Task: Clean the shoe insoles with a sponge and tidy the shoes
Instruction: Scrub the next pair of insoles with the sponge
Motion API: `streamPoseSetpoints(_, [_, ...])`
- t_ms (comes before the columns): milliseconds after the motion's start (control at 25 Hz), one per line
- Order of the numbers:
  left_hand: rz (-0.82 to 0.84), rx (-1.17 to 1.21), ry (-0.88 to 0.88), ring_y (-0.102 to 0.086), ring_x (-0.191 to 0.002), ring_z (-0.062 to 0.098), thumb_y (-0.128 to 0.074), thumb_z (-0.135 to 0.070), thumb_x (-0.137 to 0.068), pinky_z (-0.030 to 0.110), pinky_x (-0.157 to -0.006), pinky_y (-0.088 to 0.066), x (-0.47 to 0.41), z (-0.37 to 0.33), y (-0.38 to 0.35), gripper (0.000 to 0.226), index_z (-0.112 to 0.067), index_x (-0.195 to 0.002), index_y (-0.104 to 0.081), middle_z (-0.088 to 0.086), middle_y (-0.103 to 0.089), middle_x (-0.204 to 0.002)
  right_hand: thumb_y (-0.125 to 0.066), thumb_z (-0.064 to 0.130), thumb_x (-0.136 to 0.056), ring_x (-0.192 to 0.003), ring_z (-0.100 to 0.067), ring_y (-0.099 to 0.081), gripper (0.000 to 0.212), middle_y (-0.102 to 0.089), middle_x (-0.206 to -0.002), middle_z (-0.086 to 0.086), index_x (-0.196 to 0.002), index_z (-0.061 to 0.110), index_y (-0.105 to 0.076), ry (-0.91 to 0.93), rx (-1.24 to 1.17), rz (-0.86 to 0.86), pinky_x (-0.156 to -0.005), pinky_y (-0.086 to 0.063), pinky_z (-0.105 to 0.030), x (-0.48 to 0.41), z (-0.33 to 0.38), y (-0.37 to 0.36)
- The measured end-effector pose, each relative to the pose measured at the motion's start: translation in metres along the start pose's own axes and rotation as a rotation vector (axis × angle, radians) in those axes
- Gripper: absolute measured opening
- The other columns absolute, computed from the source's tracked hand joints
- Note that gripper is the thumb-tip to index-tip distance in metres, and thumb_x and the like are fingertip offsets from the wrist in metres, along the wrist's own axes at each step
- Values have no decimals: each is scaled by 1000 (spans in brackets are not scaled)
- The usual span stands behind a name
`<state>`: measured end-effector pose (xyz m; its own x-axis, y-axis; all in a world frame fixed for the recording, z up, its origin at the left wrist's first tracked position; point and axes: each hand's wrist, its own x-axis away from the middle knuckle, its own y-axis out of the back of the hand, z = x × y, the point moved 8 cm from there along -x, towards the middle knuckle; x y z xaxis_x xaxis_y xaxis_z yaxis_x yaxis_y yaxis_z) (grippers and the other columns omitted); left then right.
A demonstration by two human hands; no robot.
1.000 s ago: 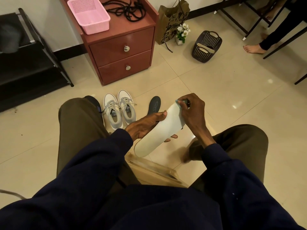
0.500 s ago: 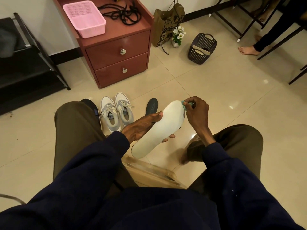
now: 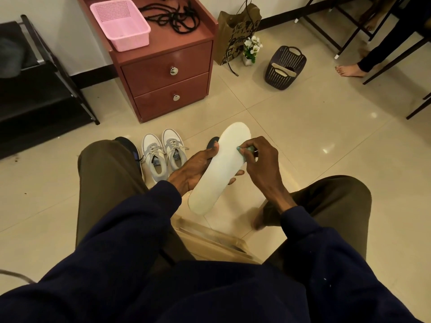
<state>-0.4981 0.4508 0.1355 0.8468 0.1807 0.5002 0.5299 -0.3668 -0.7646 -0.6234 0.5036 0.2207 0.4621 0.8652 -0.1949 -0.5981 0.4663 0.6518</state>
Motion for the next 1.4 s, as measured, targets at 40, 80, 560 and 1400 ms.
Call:
streamPoseSetpoints(40, [-52,27,-33,-65,-112,42,-47,-51,-104,56,-90,-57,0,-5,5,55,-10,-140,-56,19,-64,-133,-67,10,-96,-86,-5,-58,4,-63,-97,3,-96,13,-69,82,24,79,-70,-44,-11,7,13,-12])
streamPoseSetpoints(80, [-93,39,-62,-68,-105,38,-49,-51,-103,57,-90,-57,0,-10,7,52,-10,-134,-60,17,-66,-129,-66,9,-96,-85,-6,-57,4,-63,-97,3,-97,12,-68,175,58,141,-71,-45,-14,14,25,-22])
streamPoseSetpoints(560, [-155,26,-95,-71,-74,25,-44,-55,-104,36,-71,-62,8,-17,7,50,-12,-116,-68,8,-75,-95,-68,9,-96,-89,-10,-57,3,-64,-98,0,-99,9,-68,310,93,122,-77,-45,-21,25,48,-39])
streamPoseSetpoints(1400, [-18,505,-150,-56,-126,35,-49,-41,-106,44,-110,-46,-2,-24,8,58,-4,-150,-45,19,-49,-152,-71,2,-94,-92,-16,-59,8,-65,-99,-9,-101,1,-69,440,17,157,-81,-47,-20,46,76,-54])
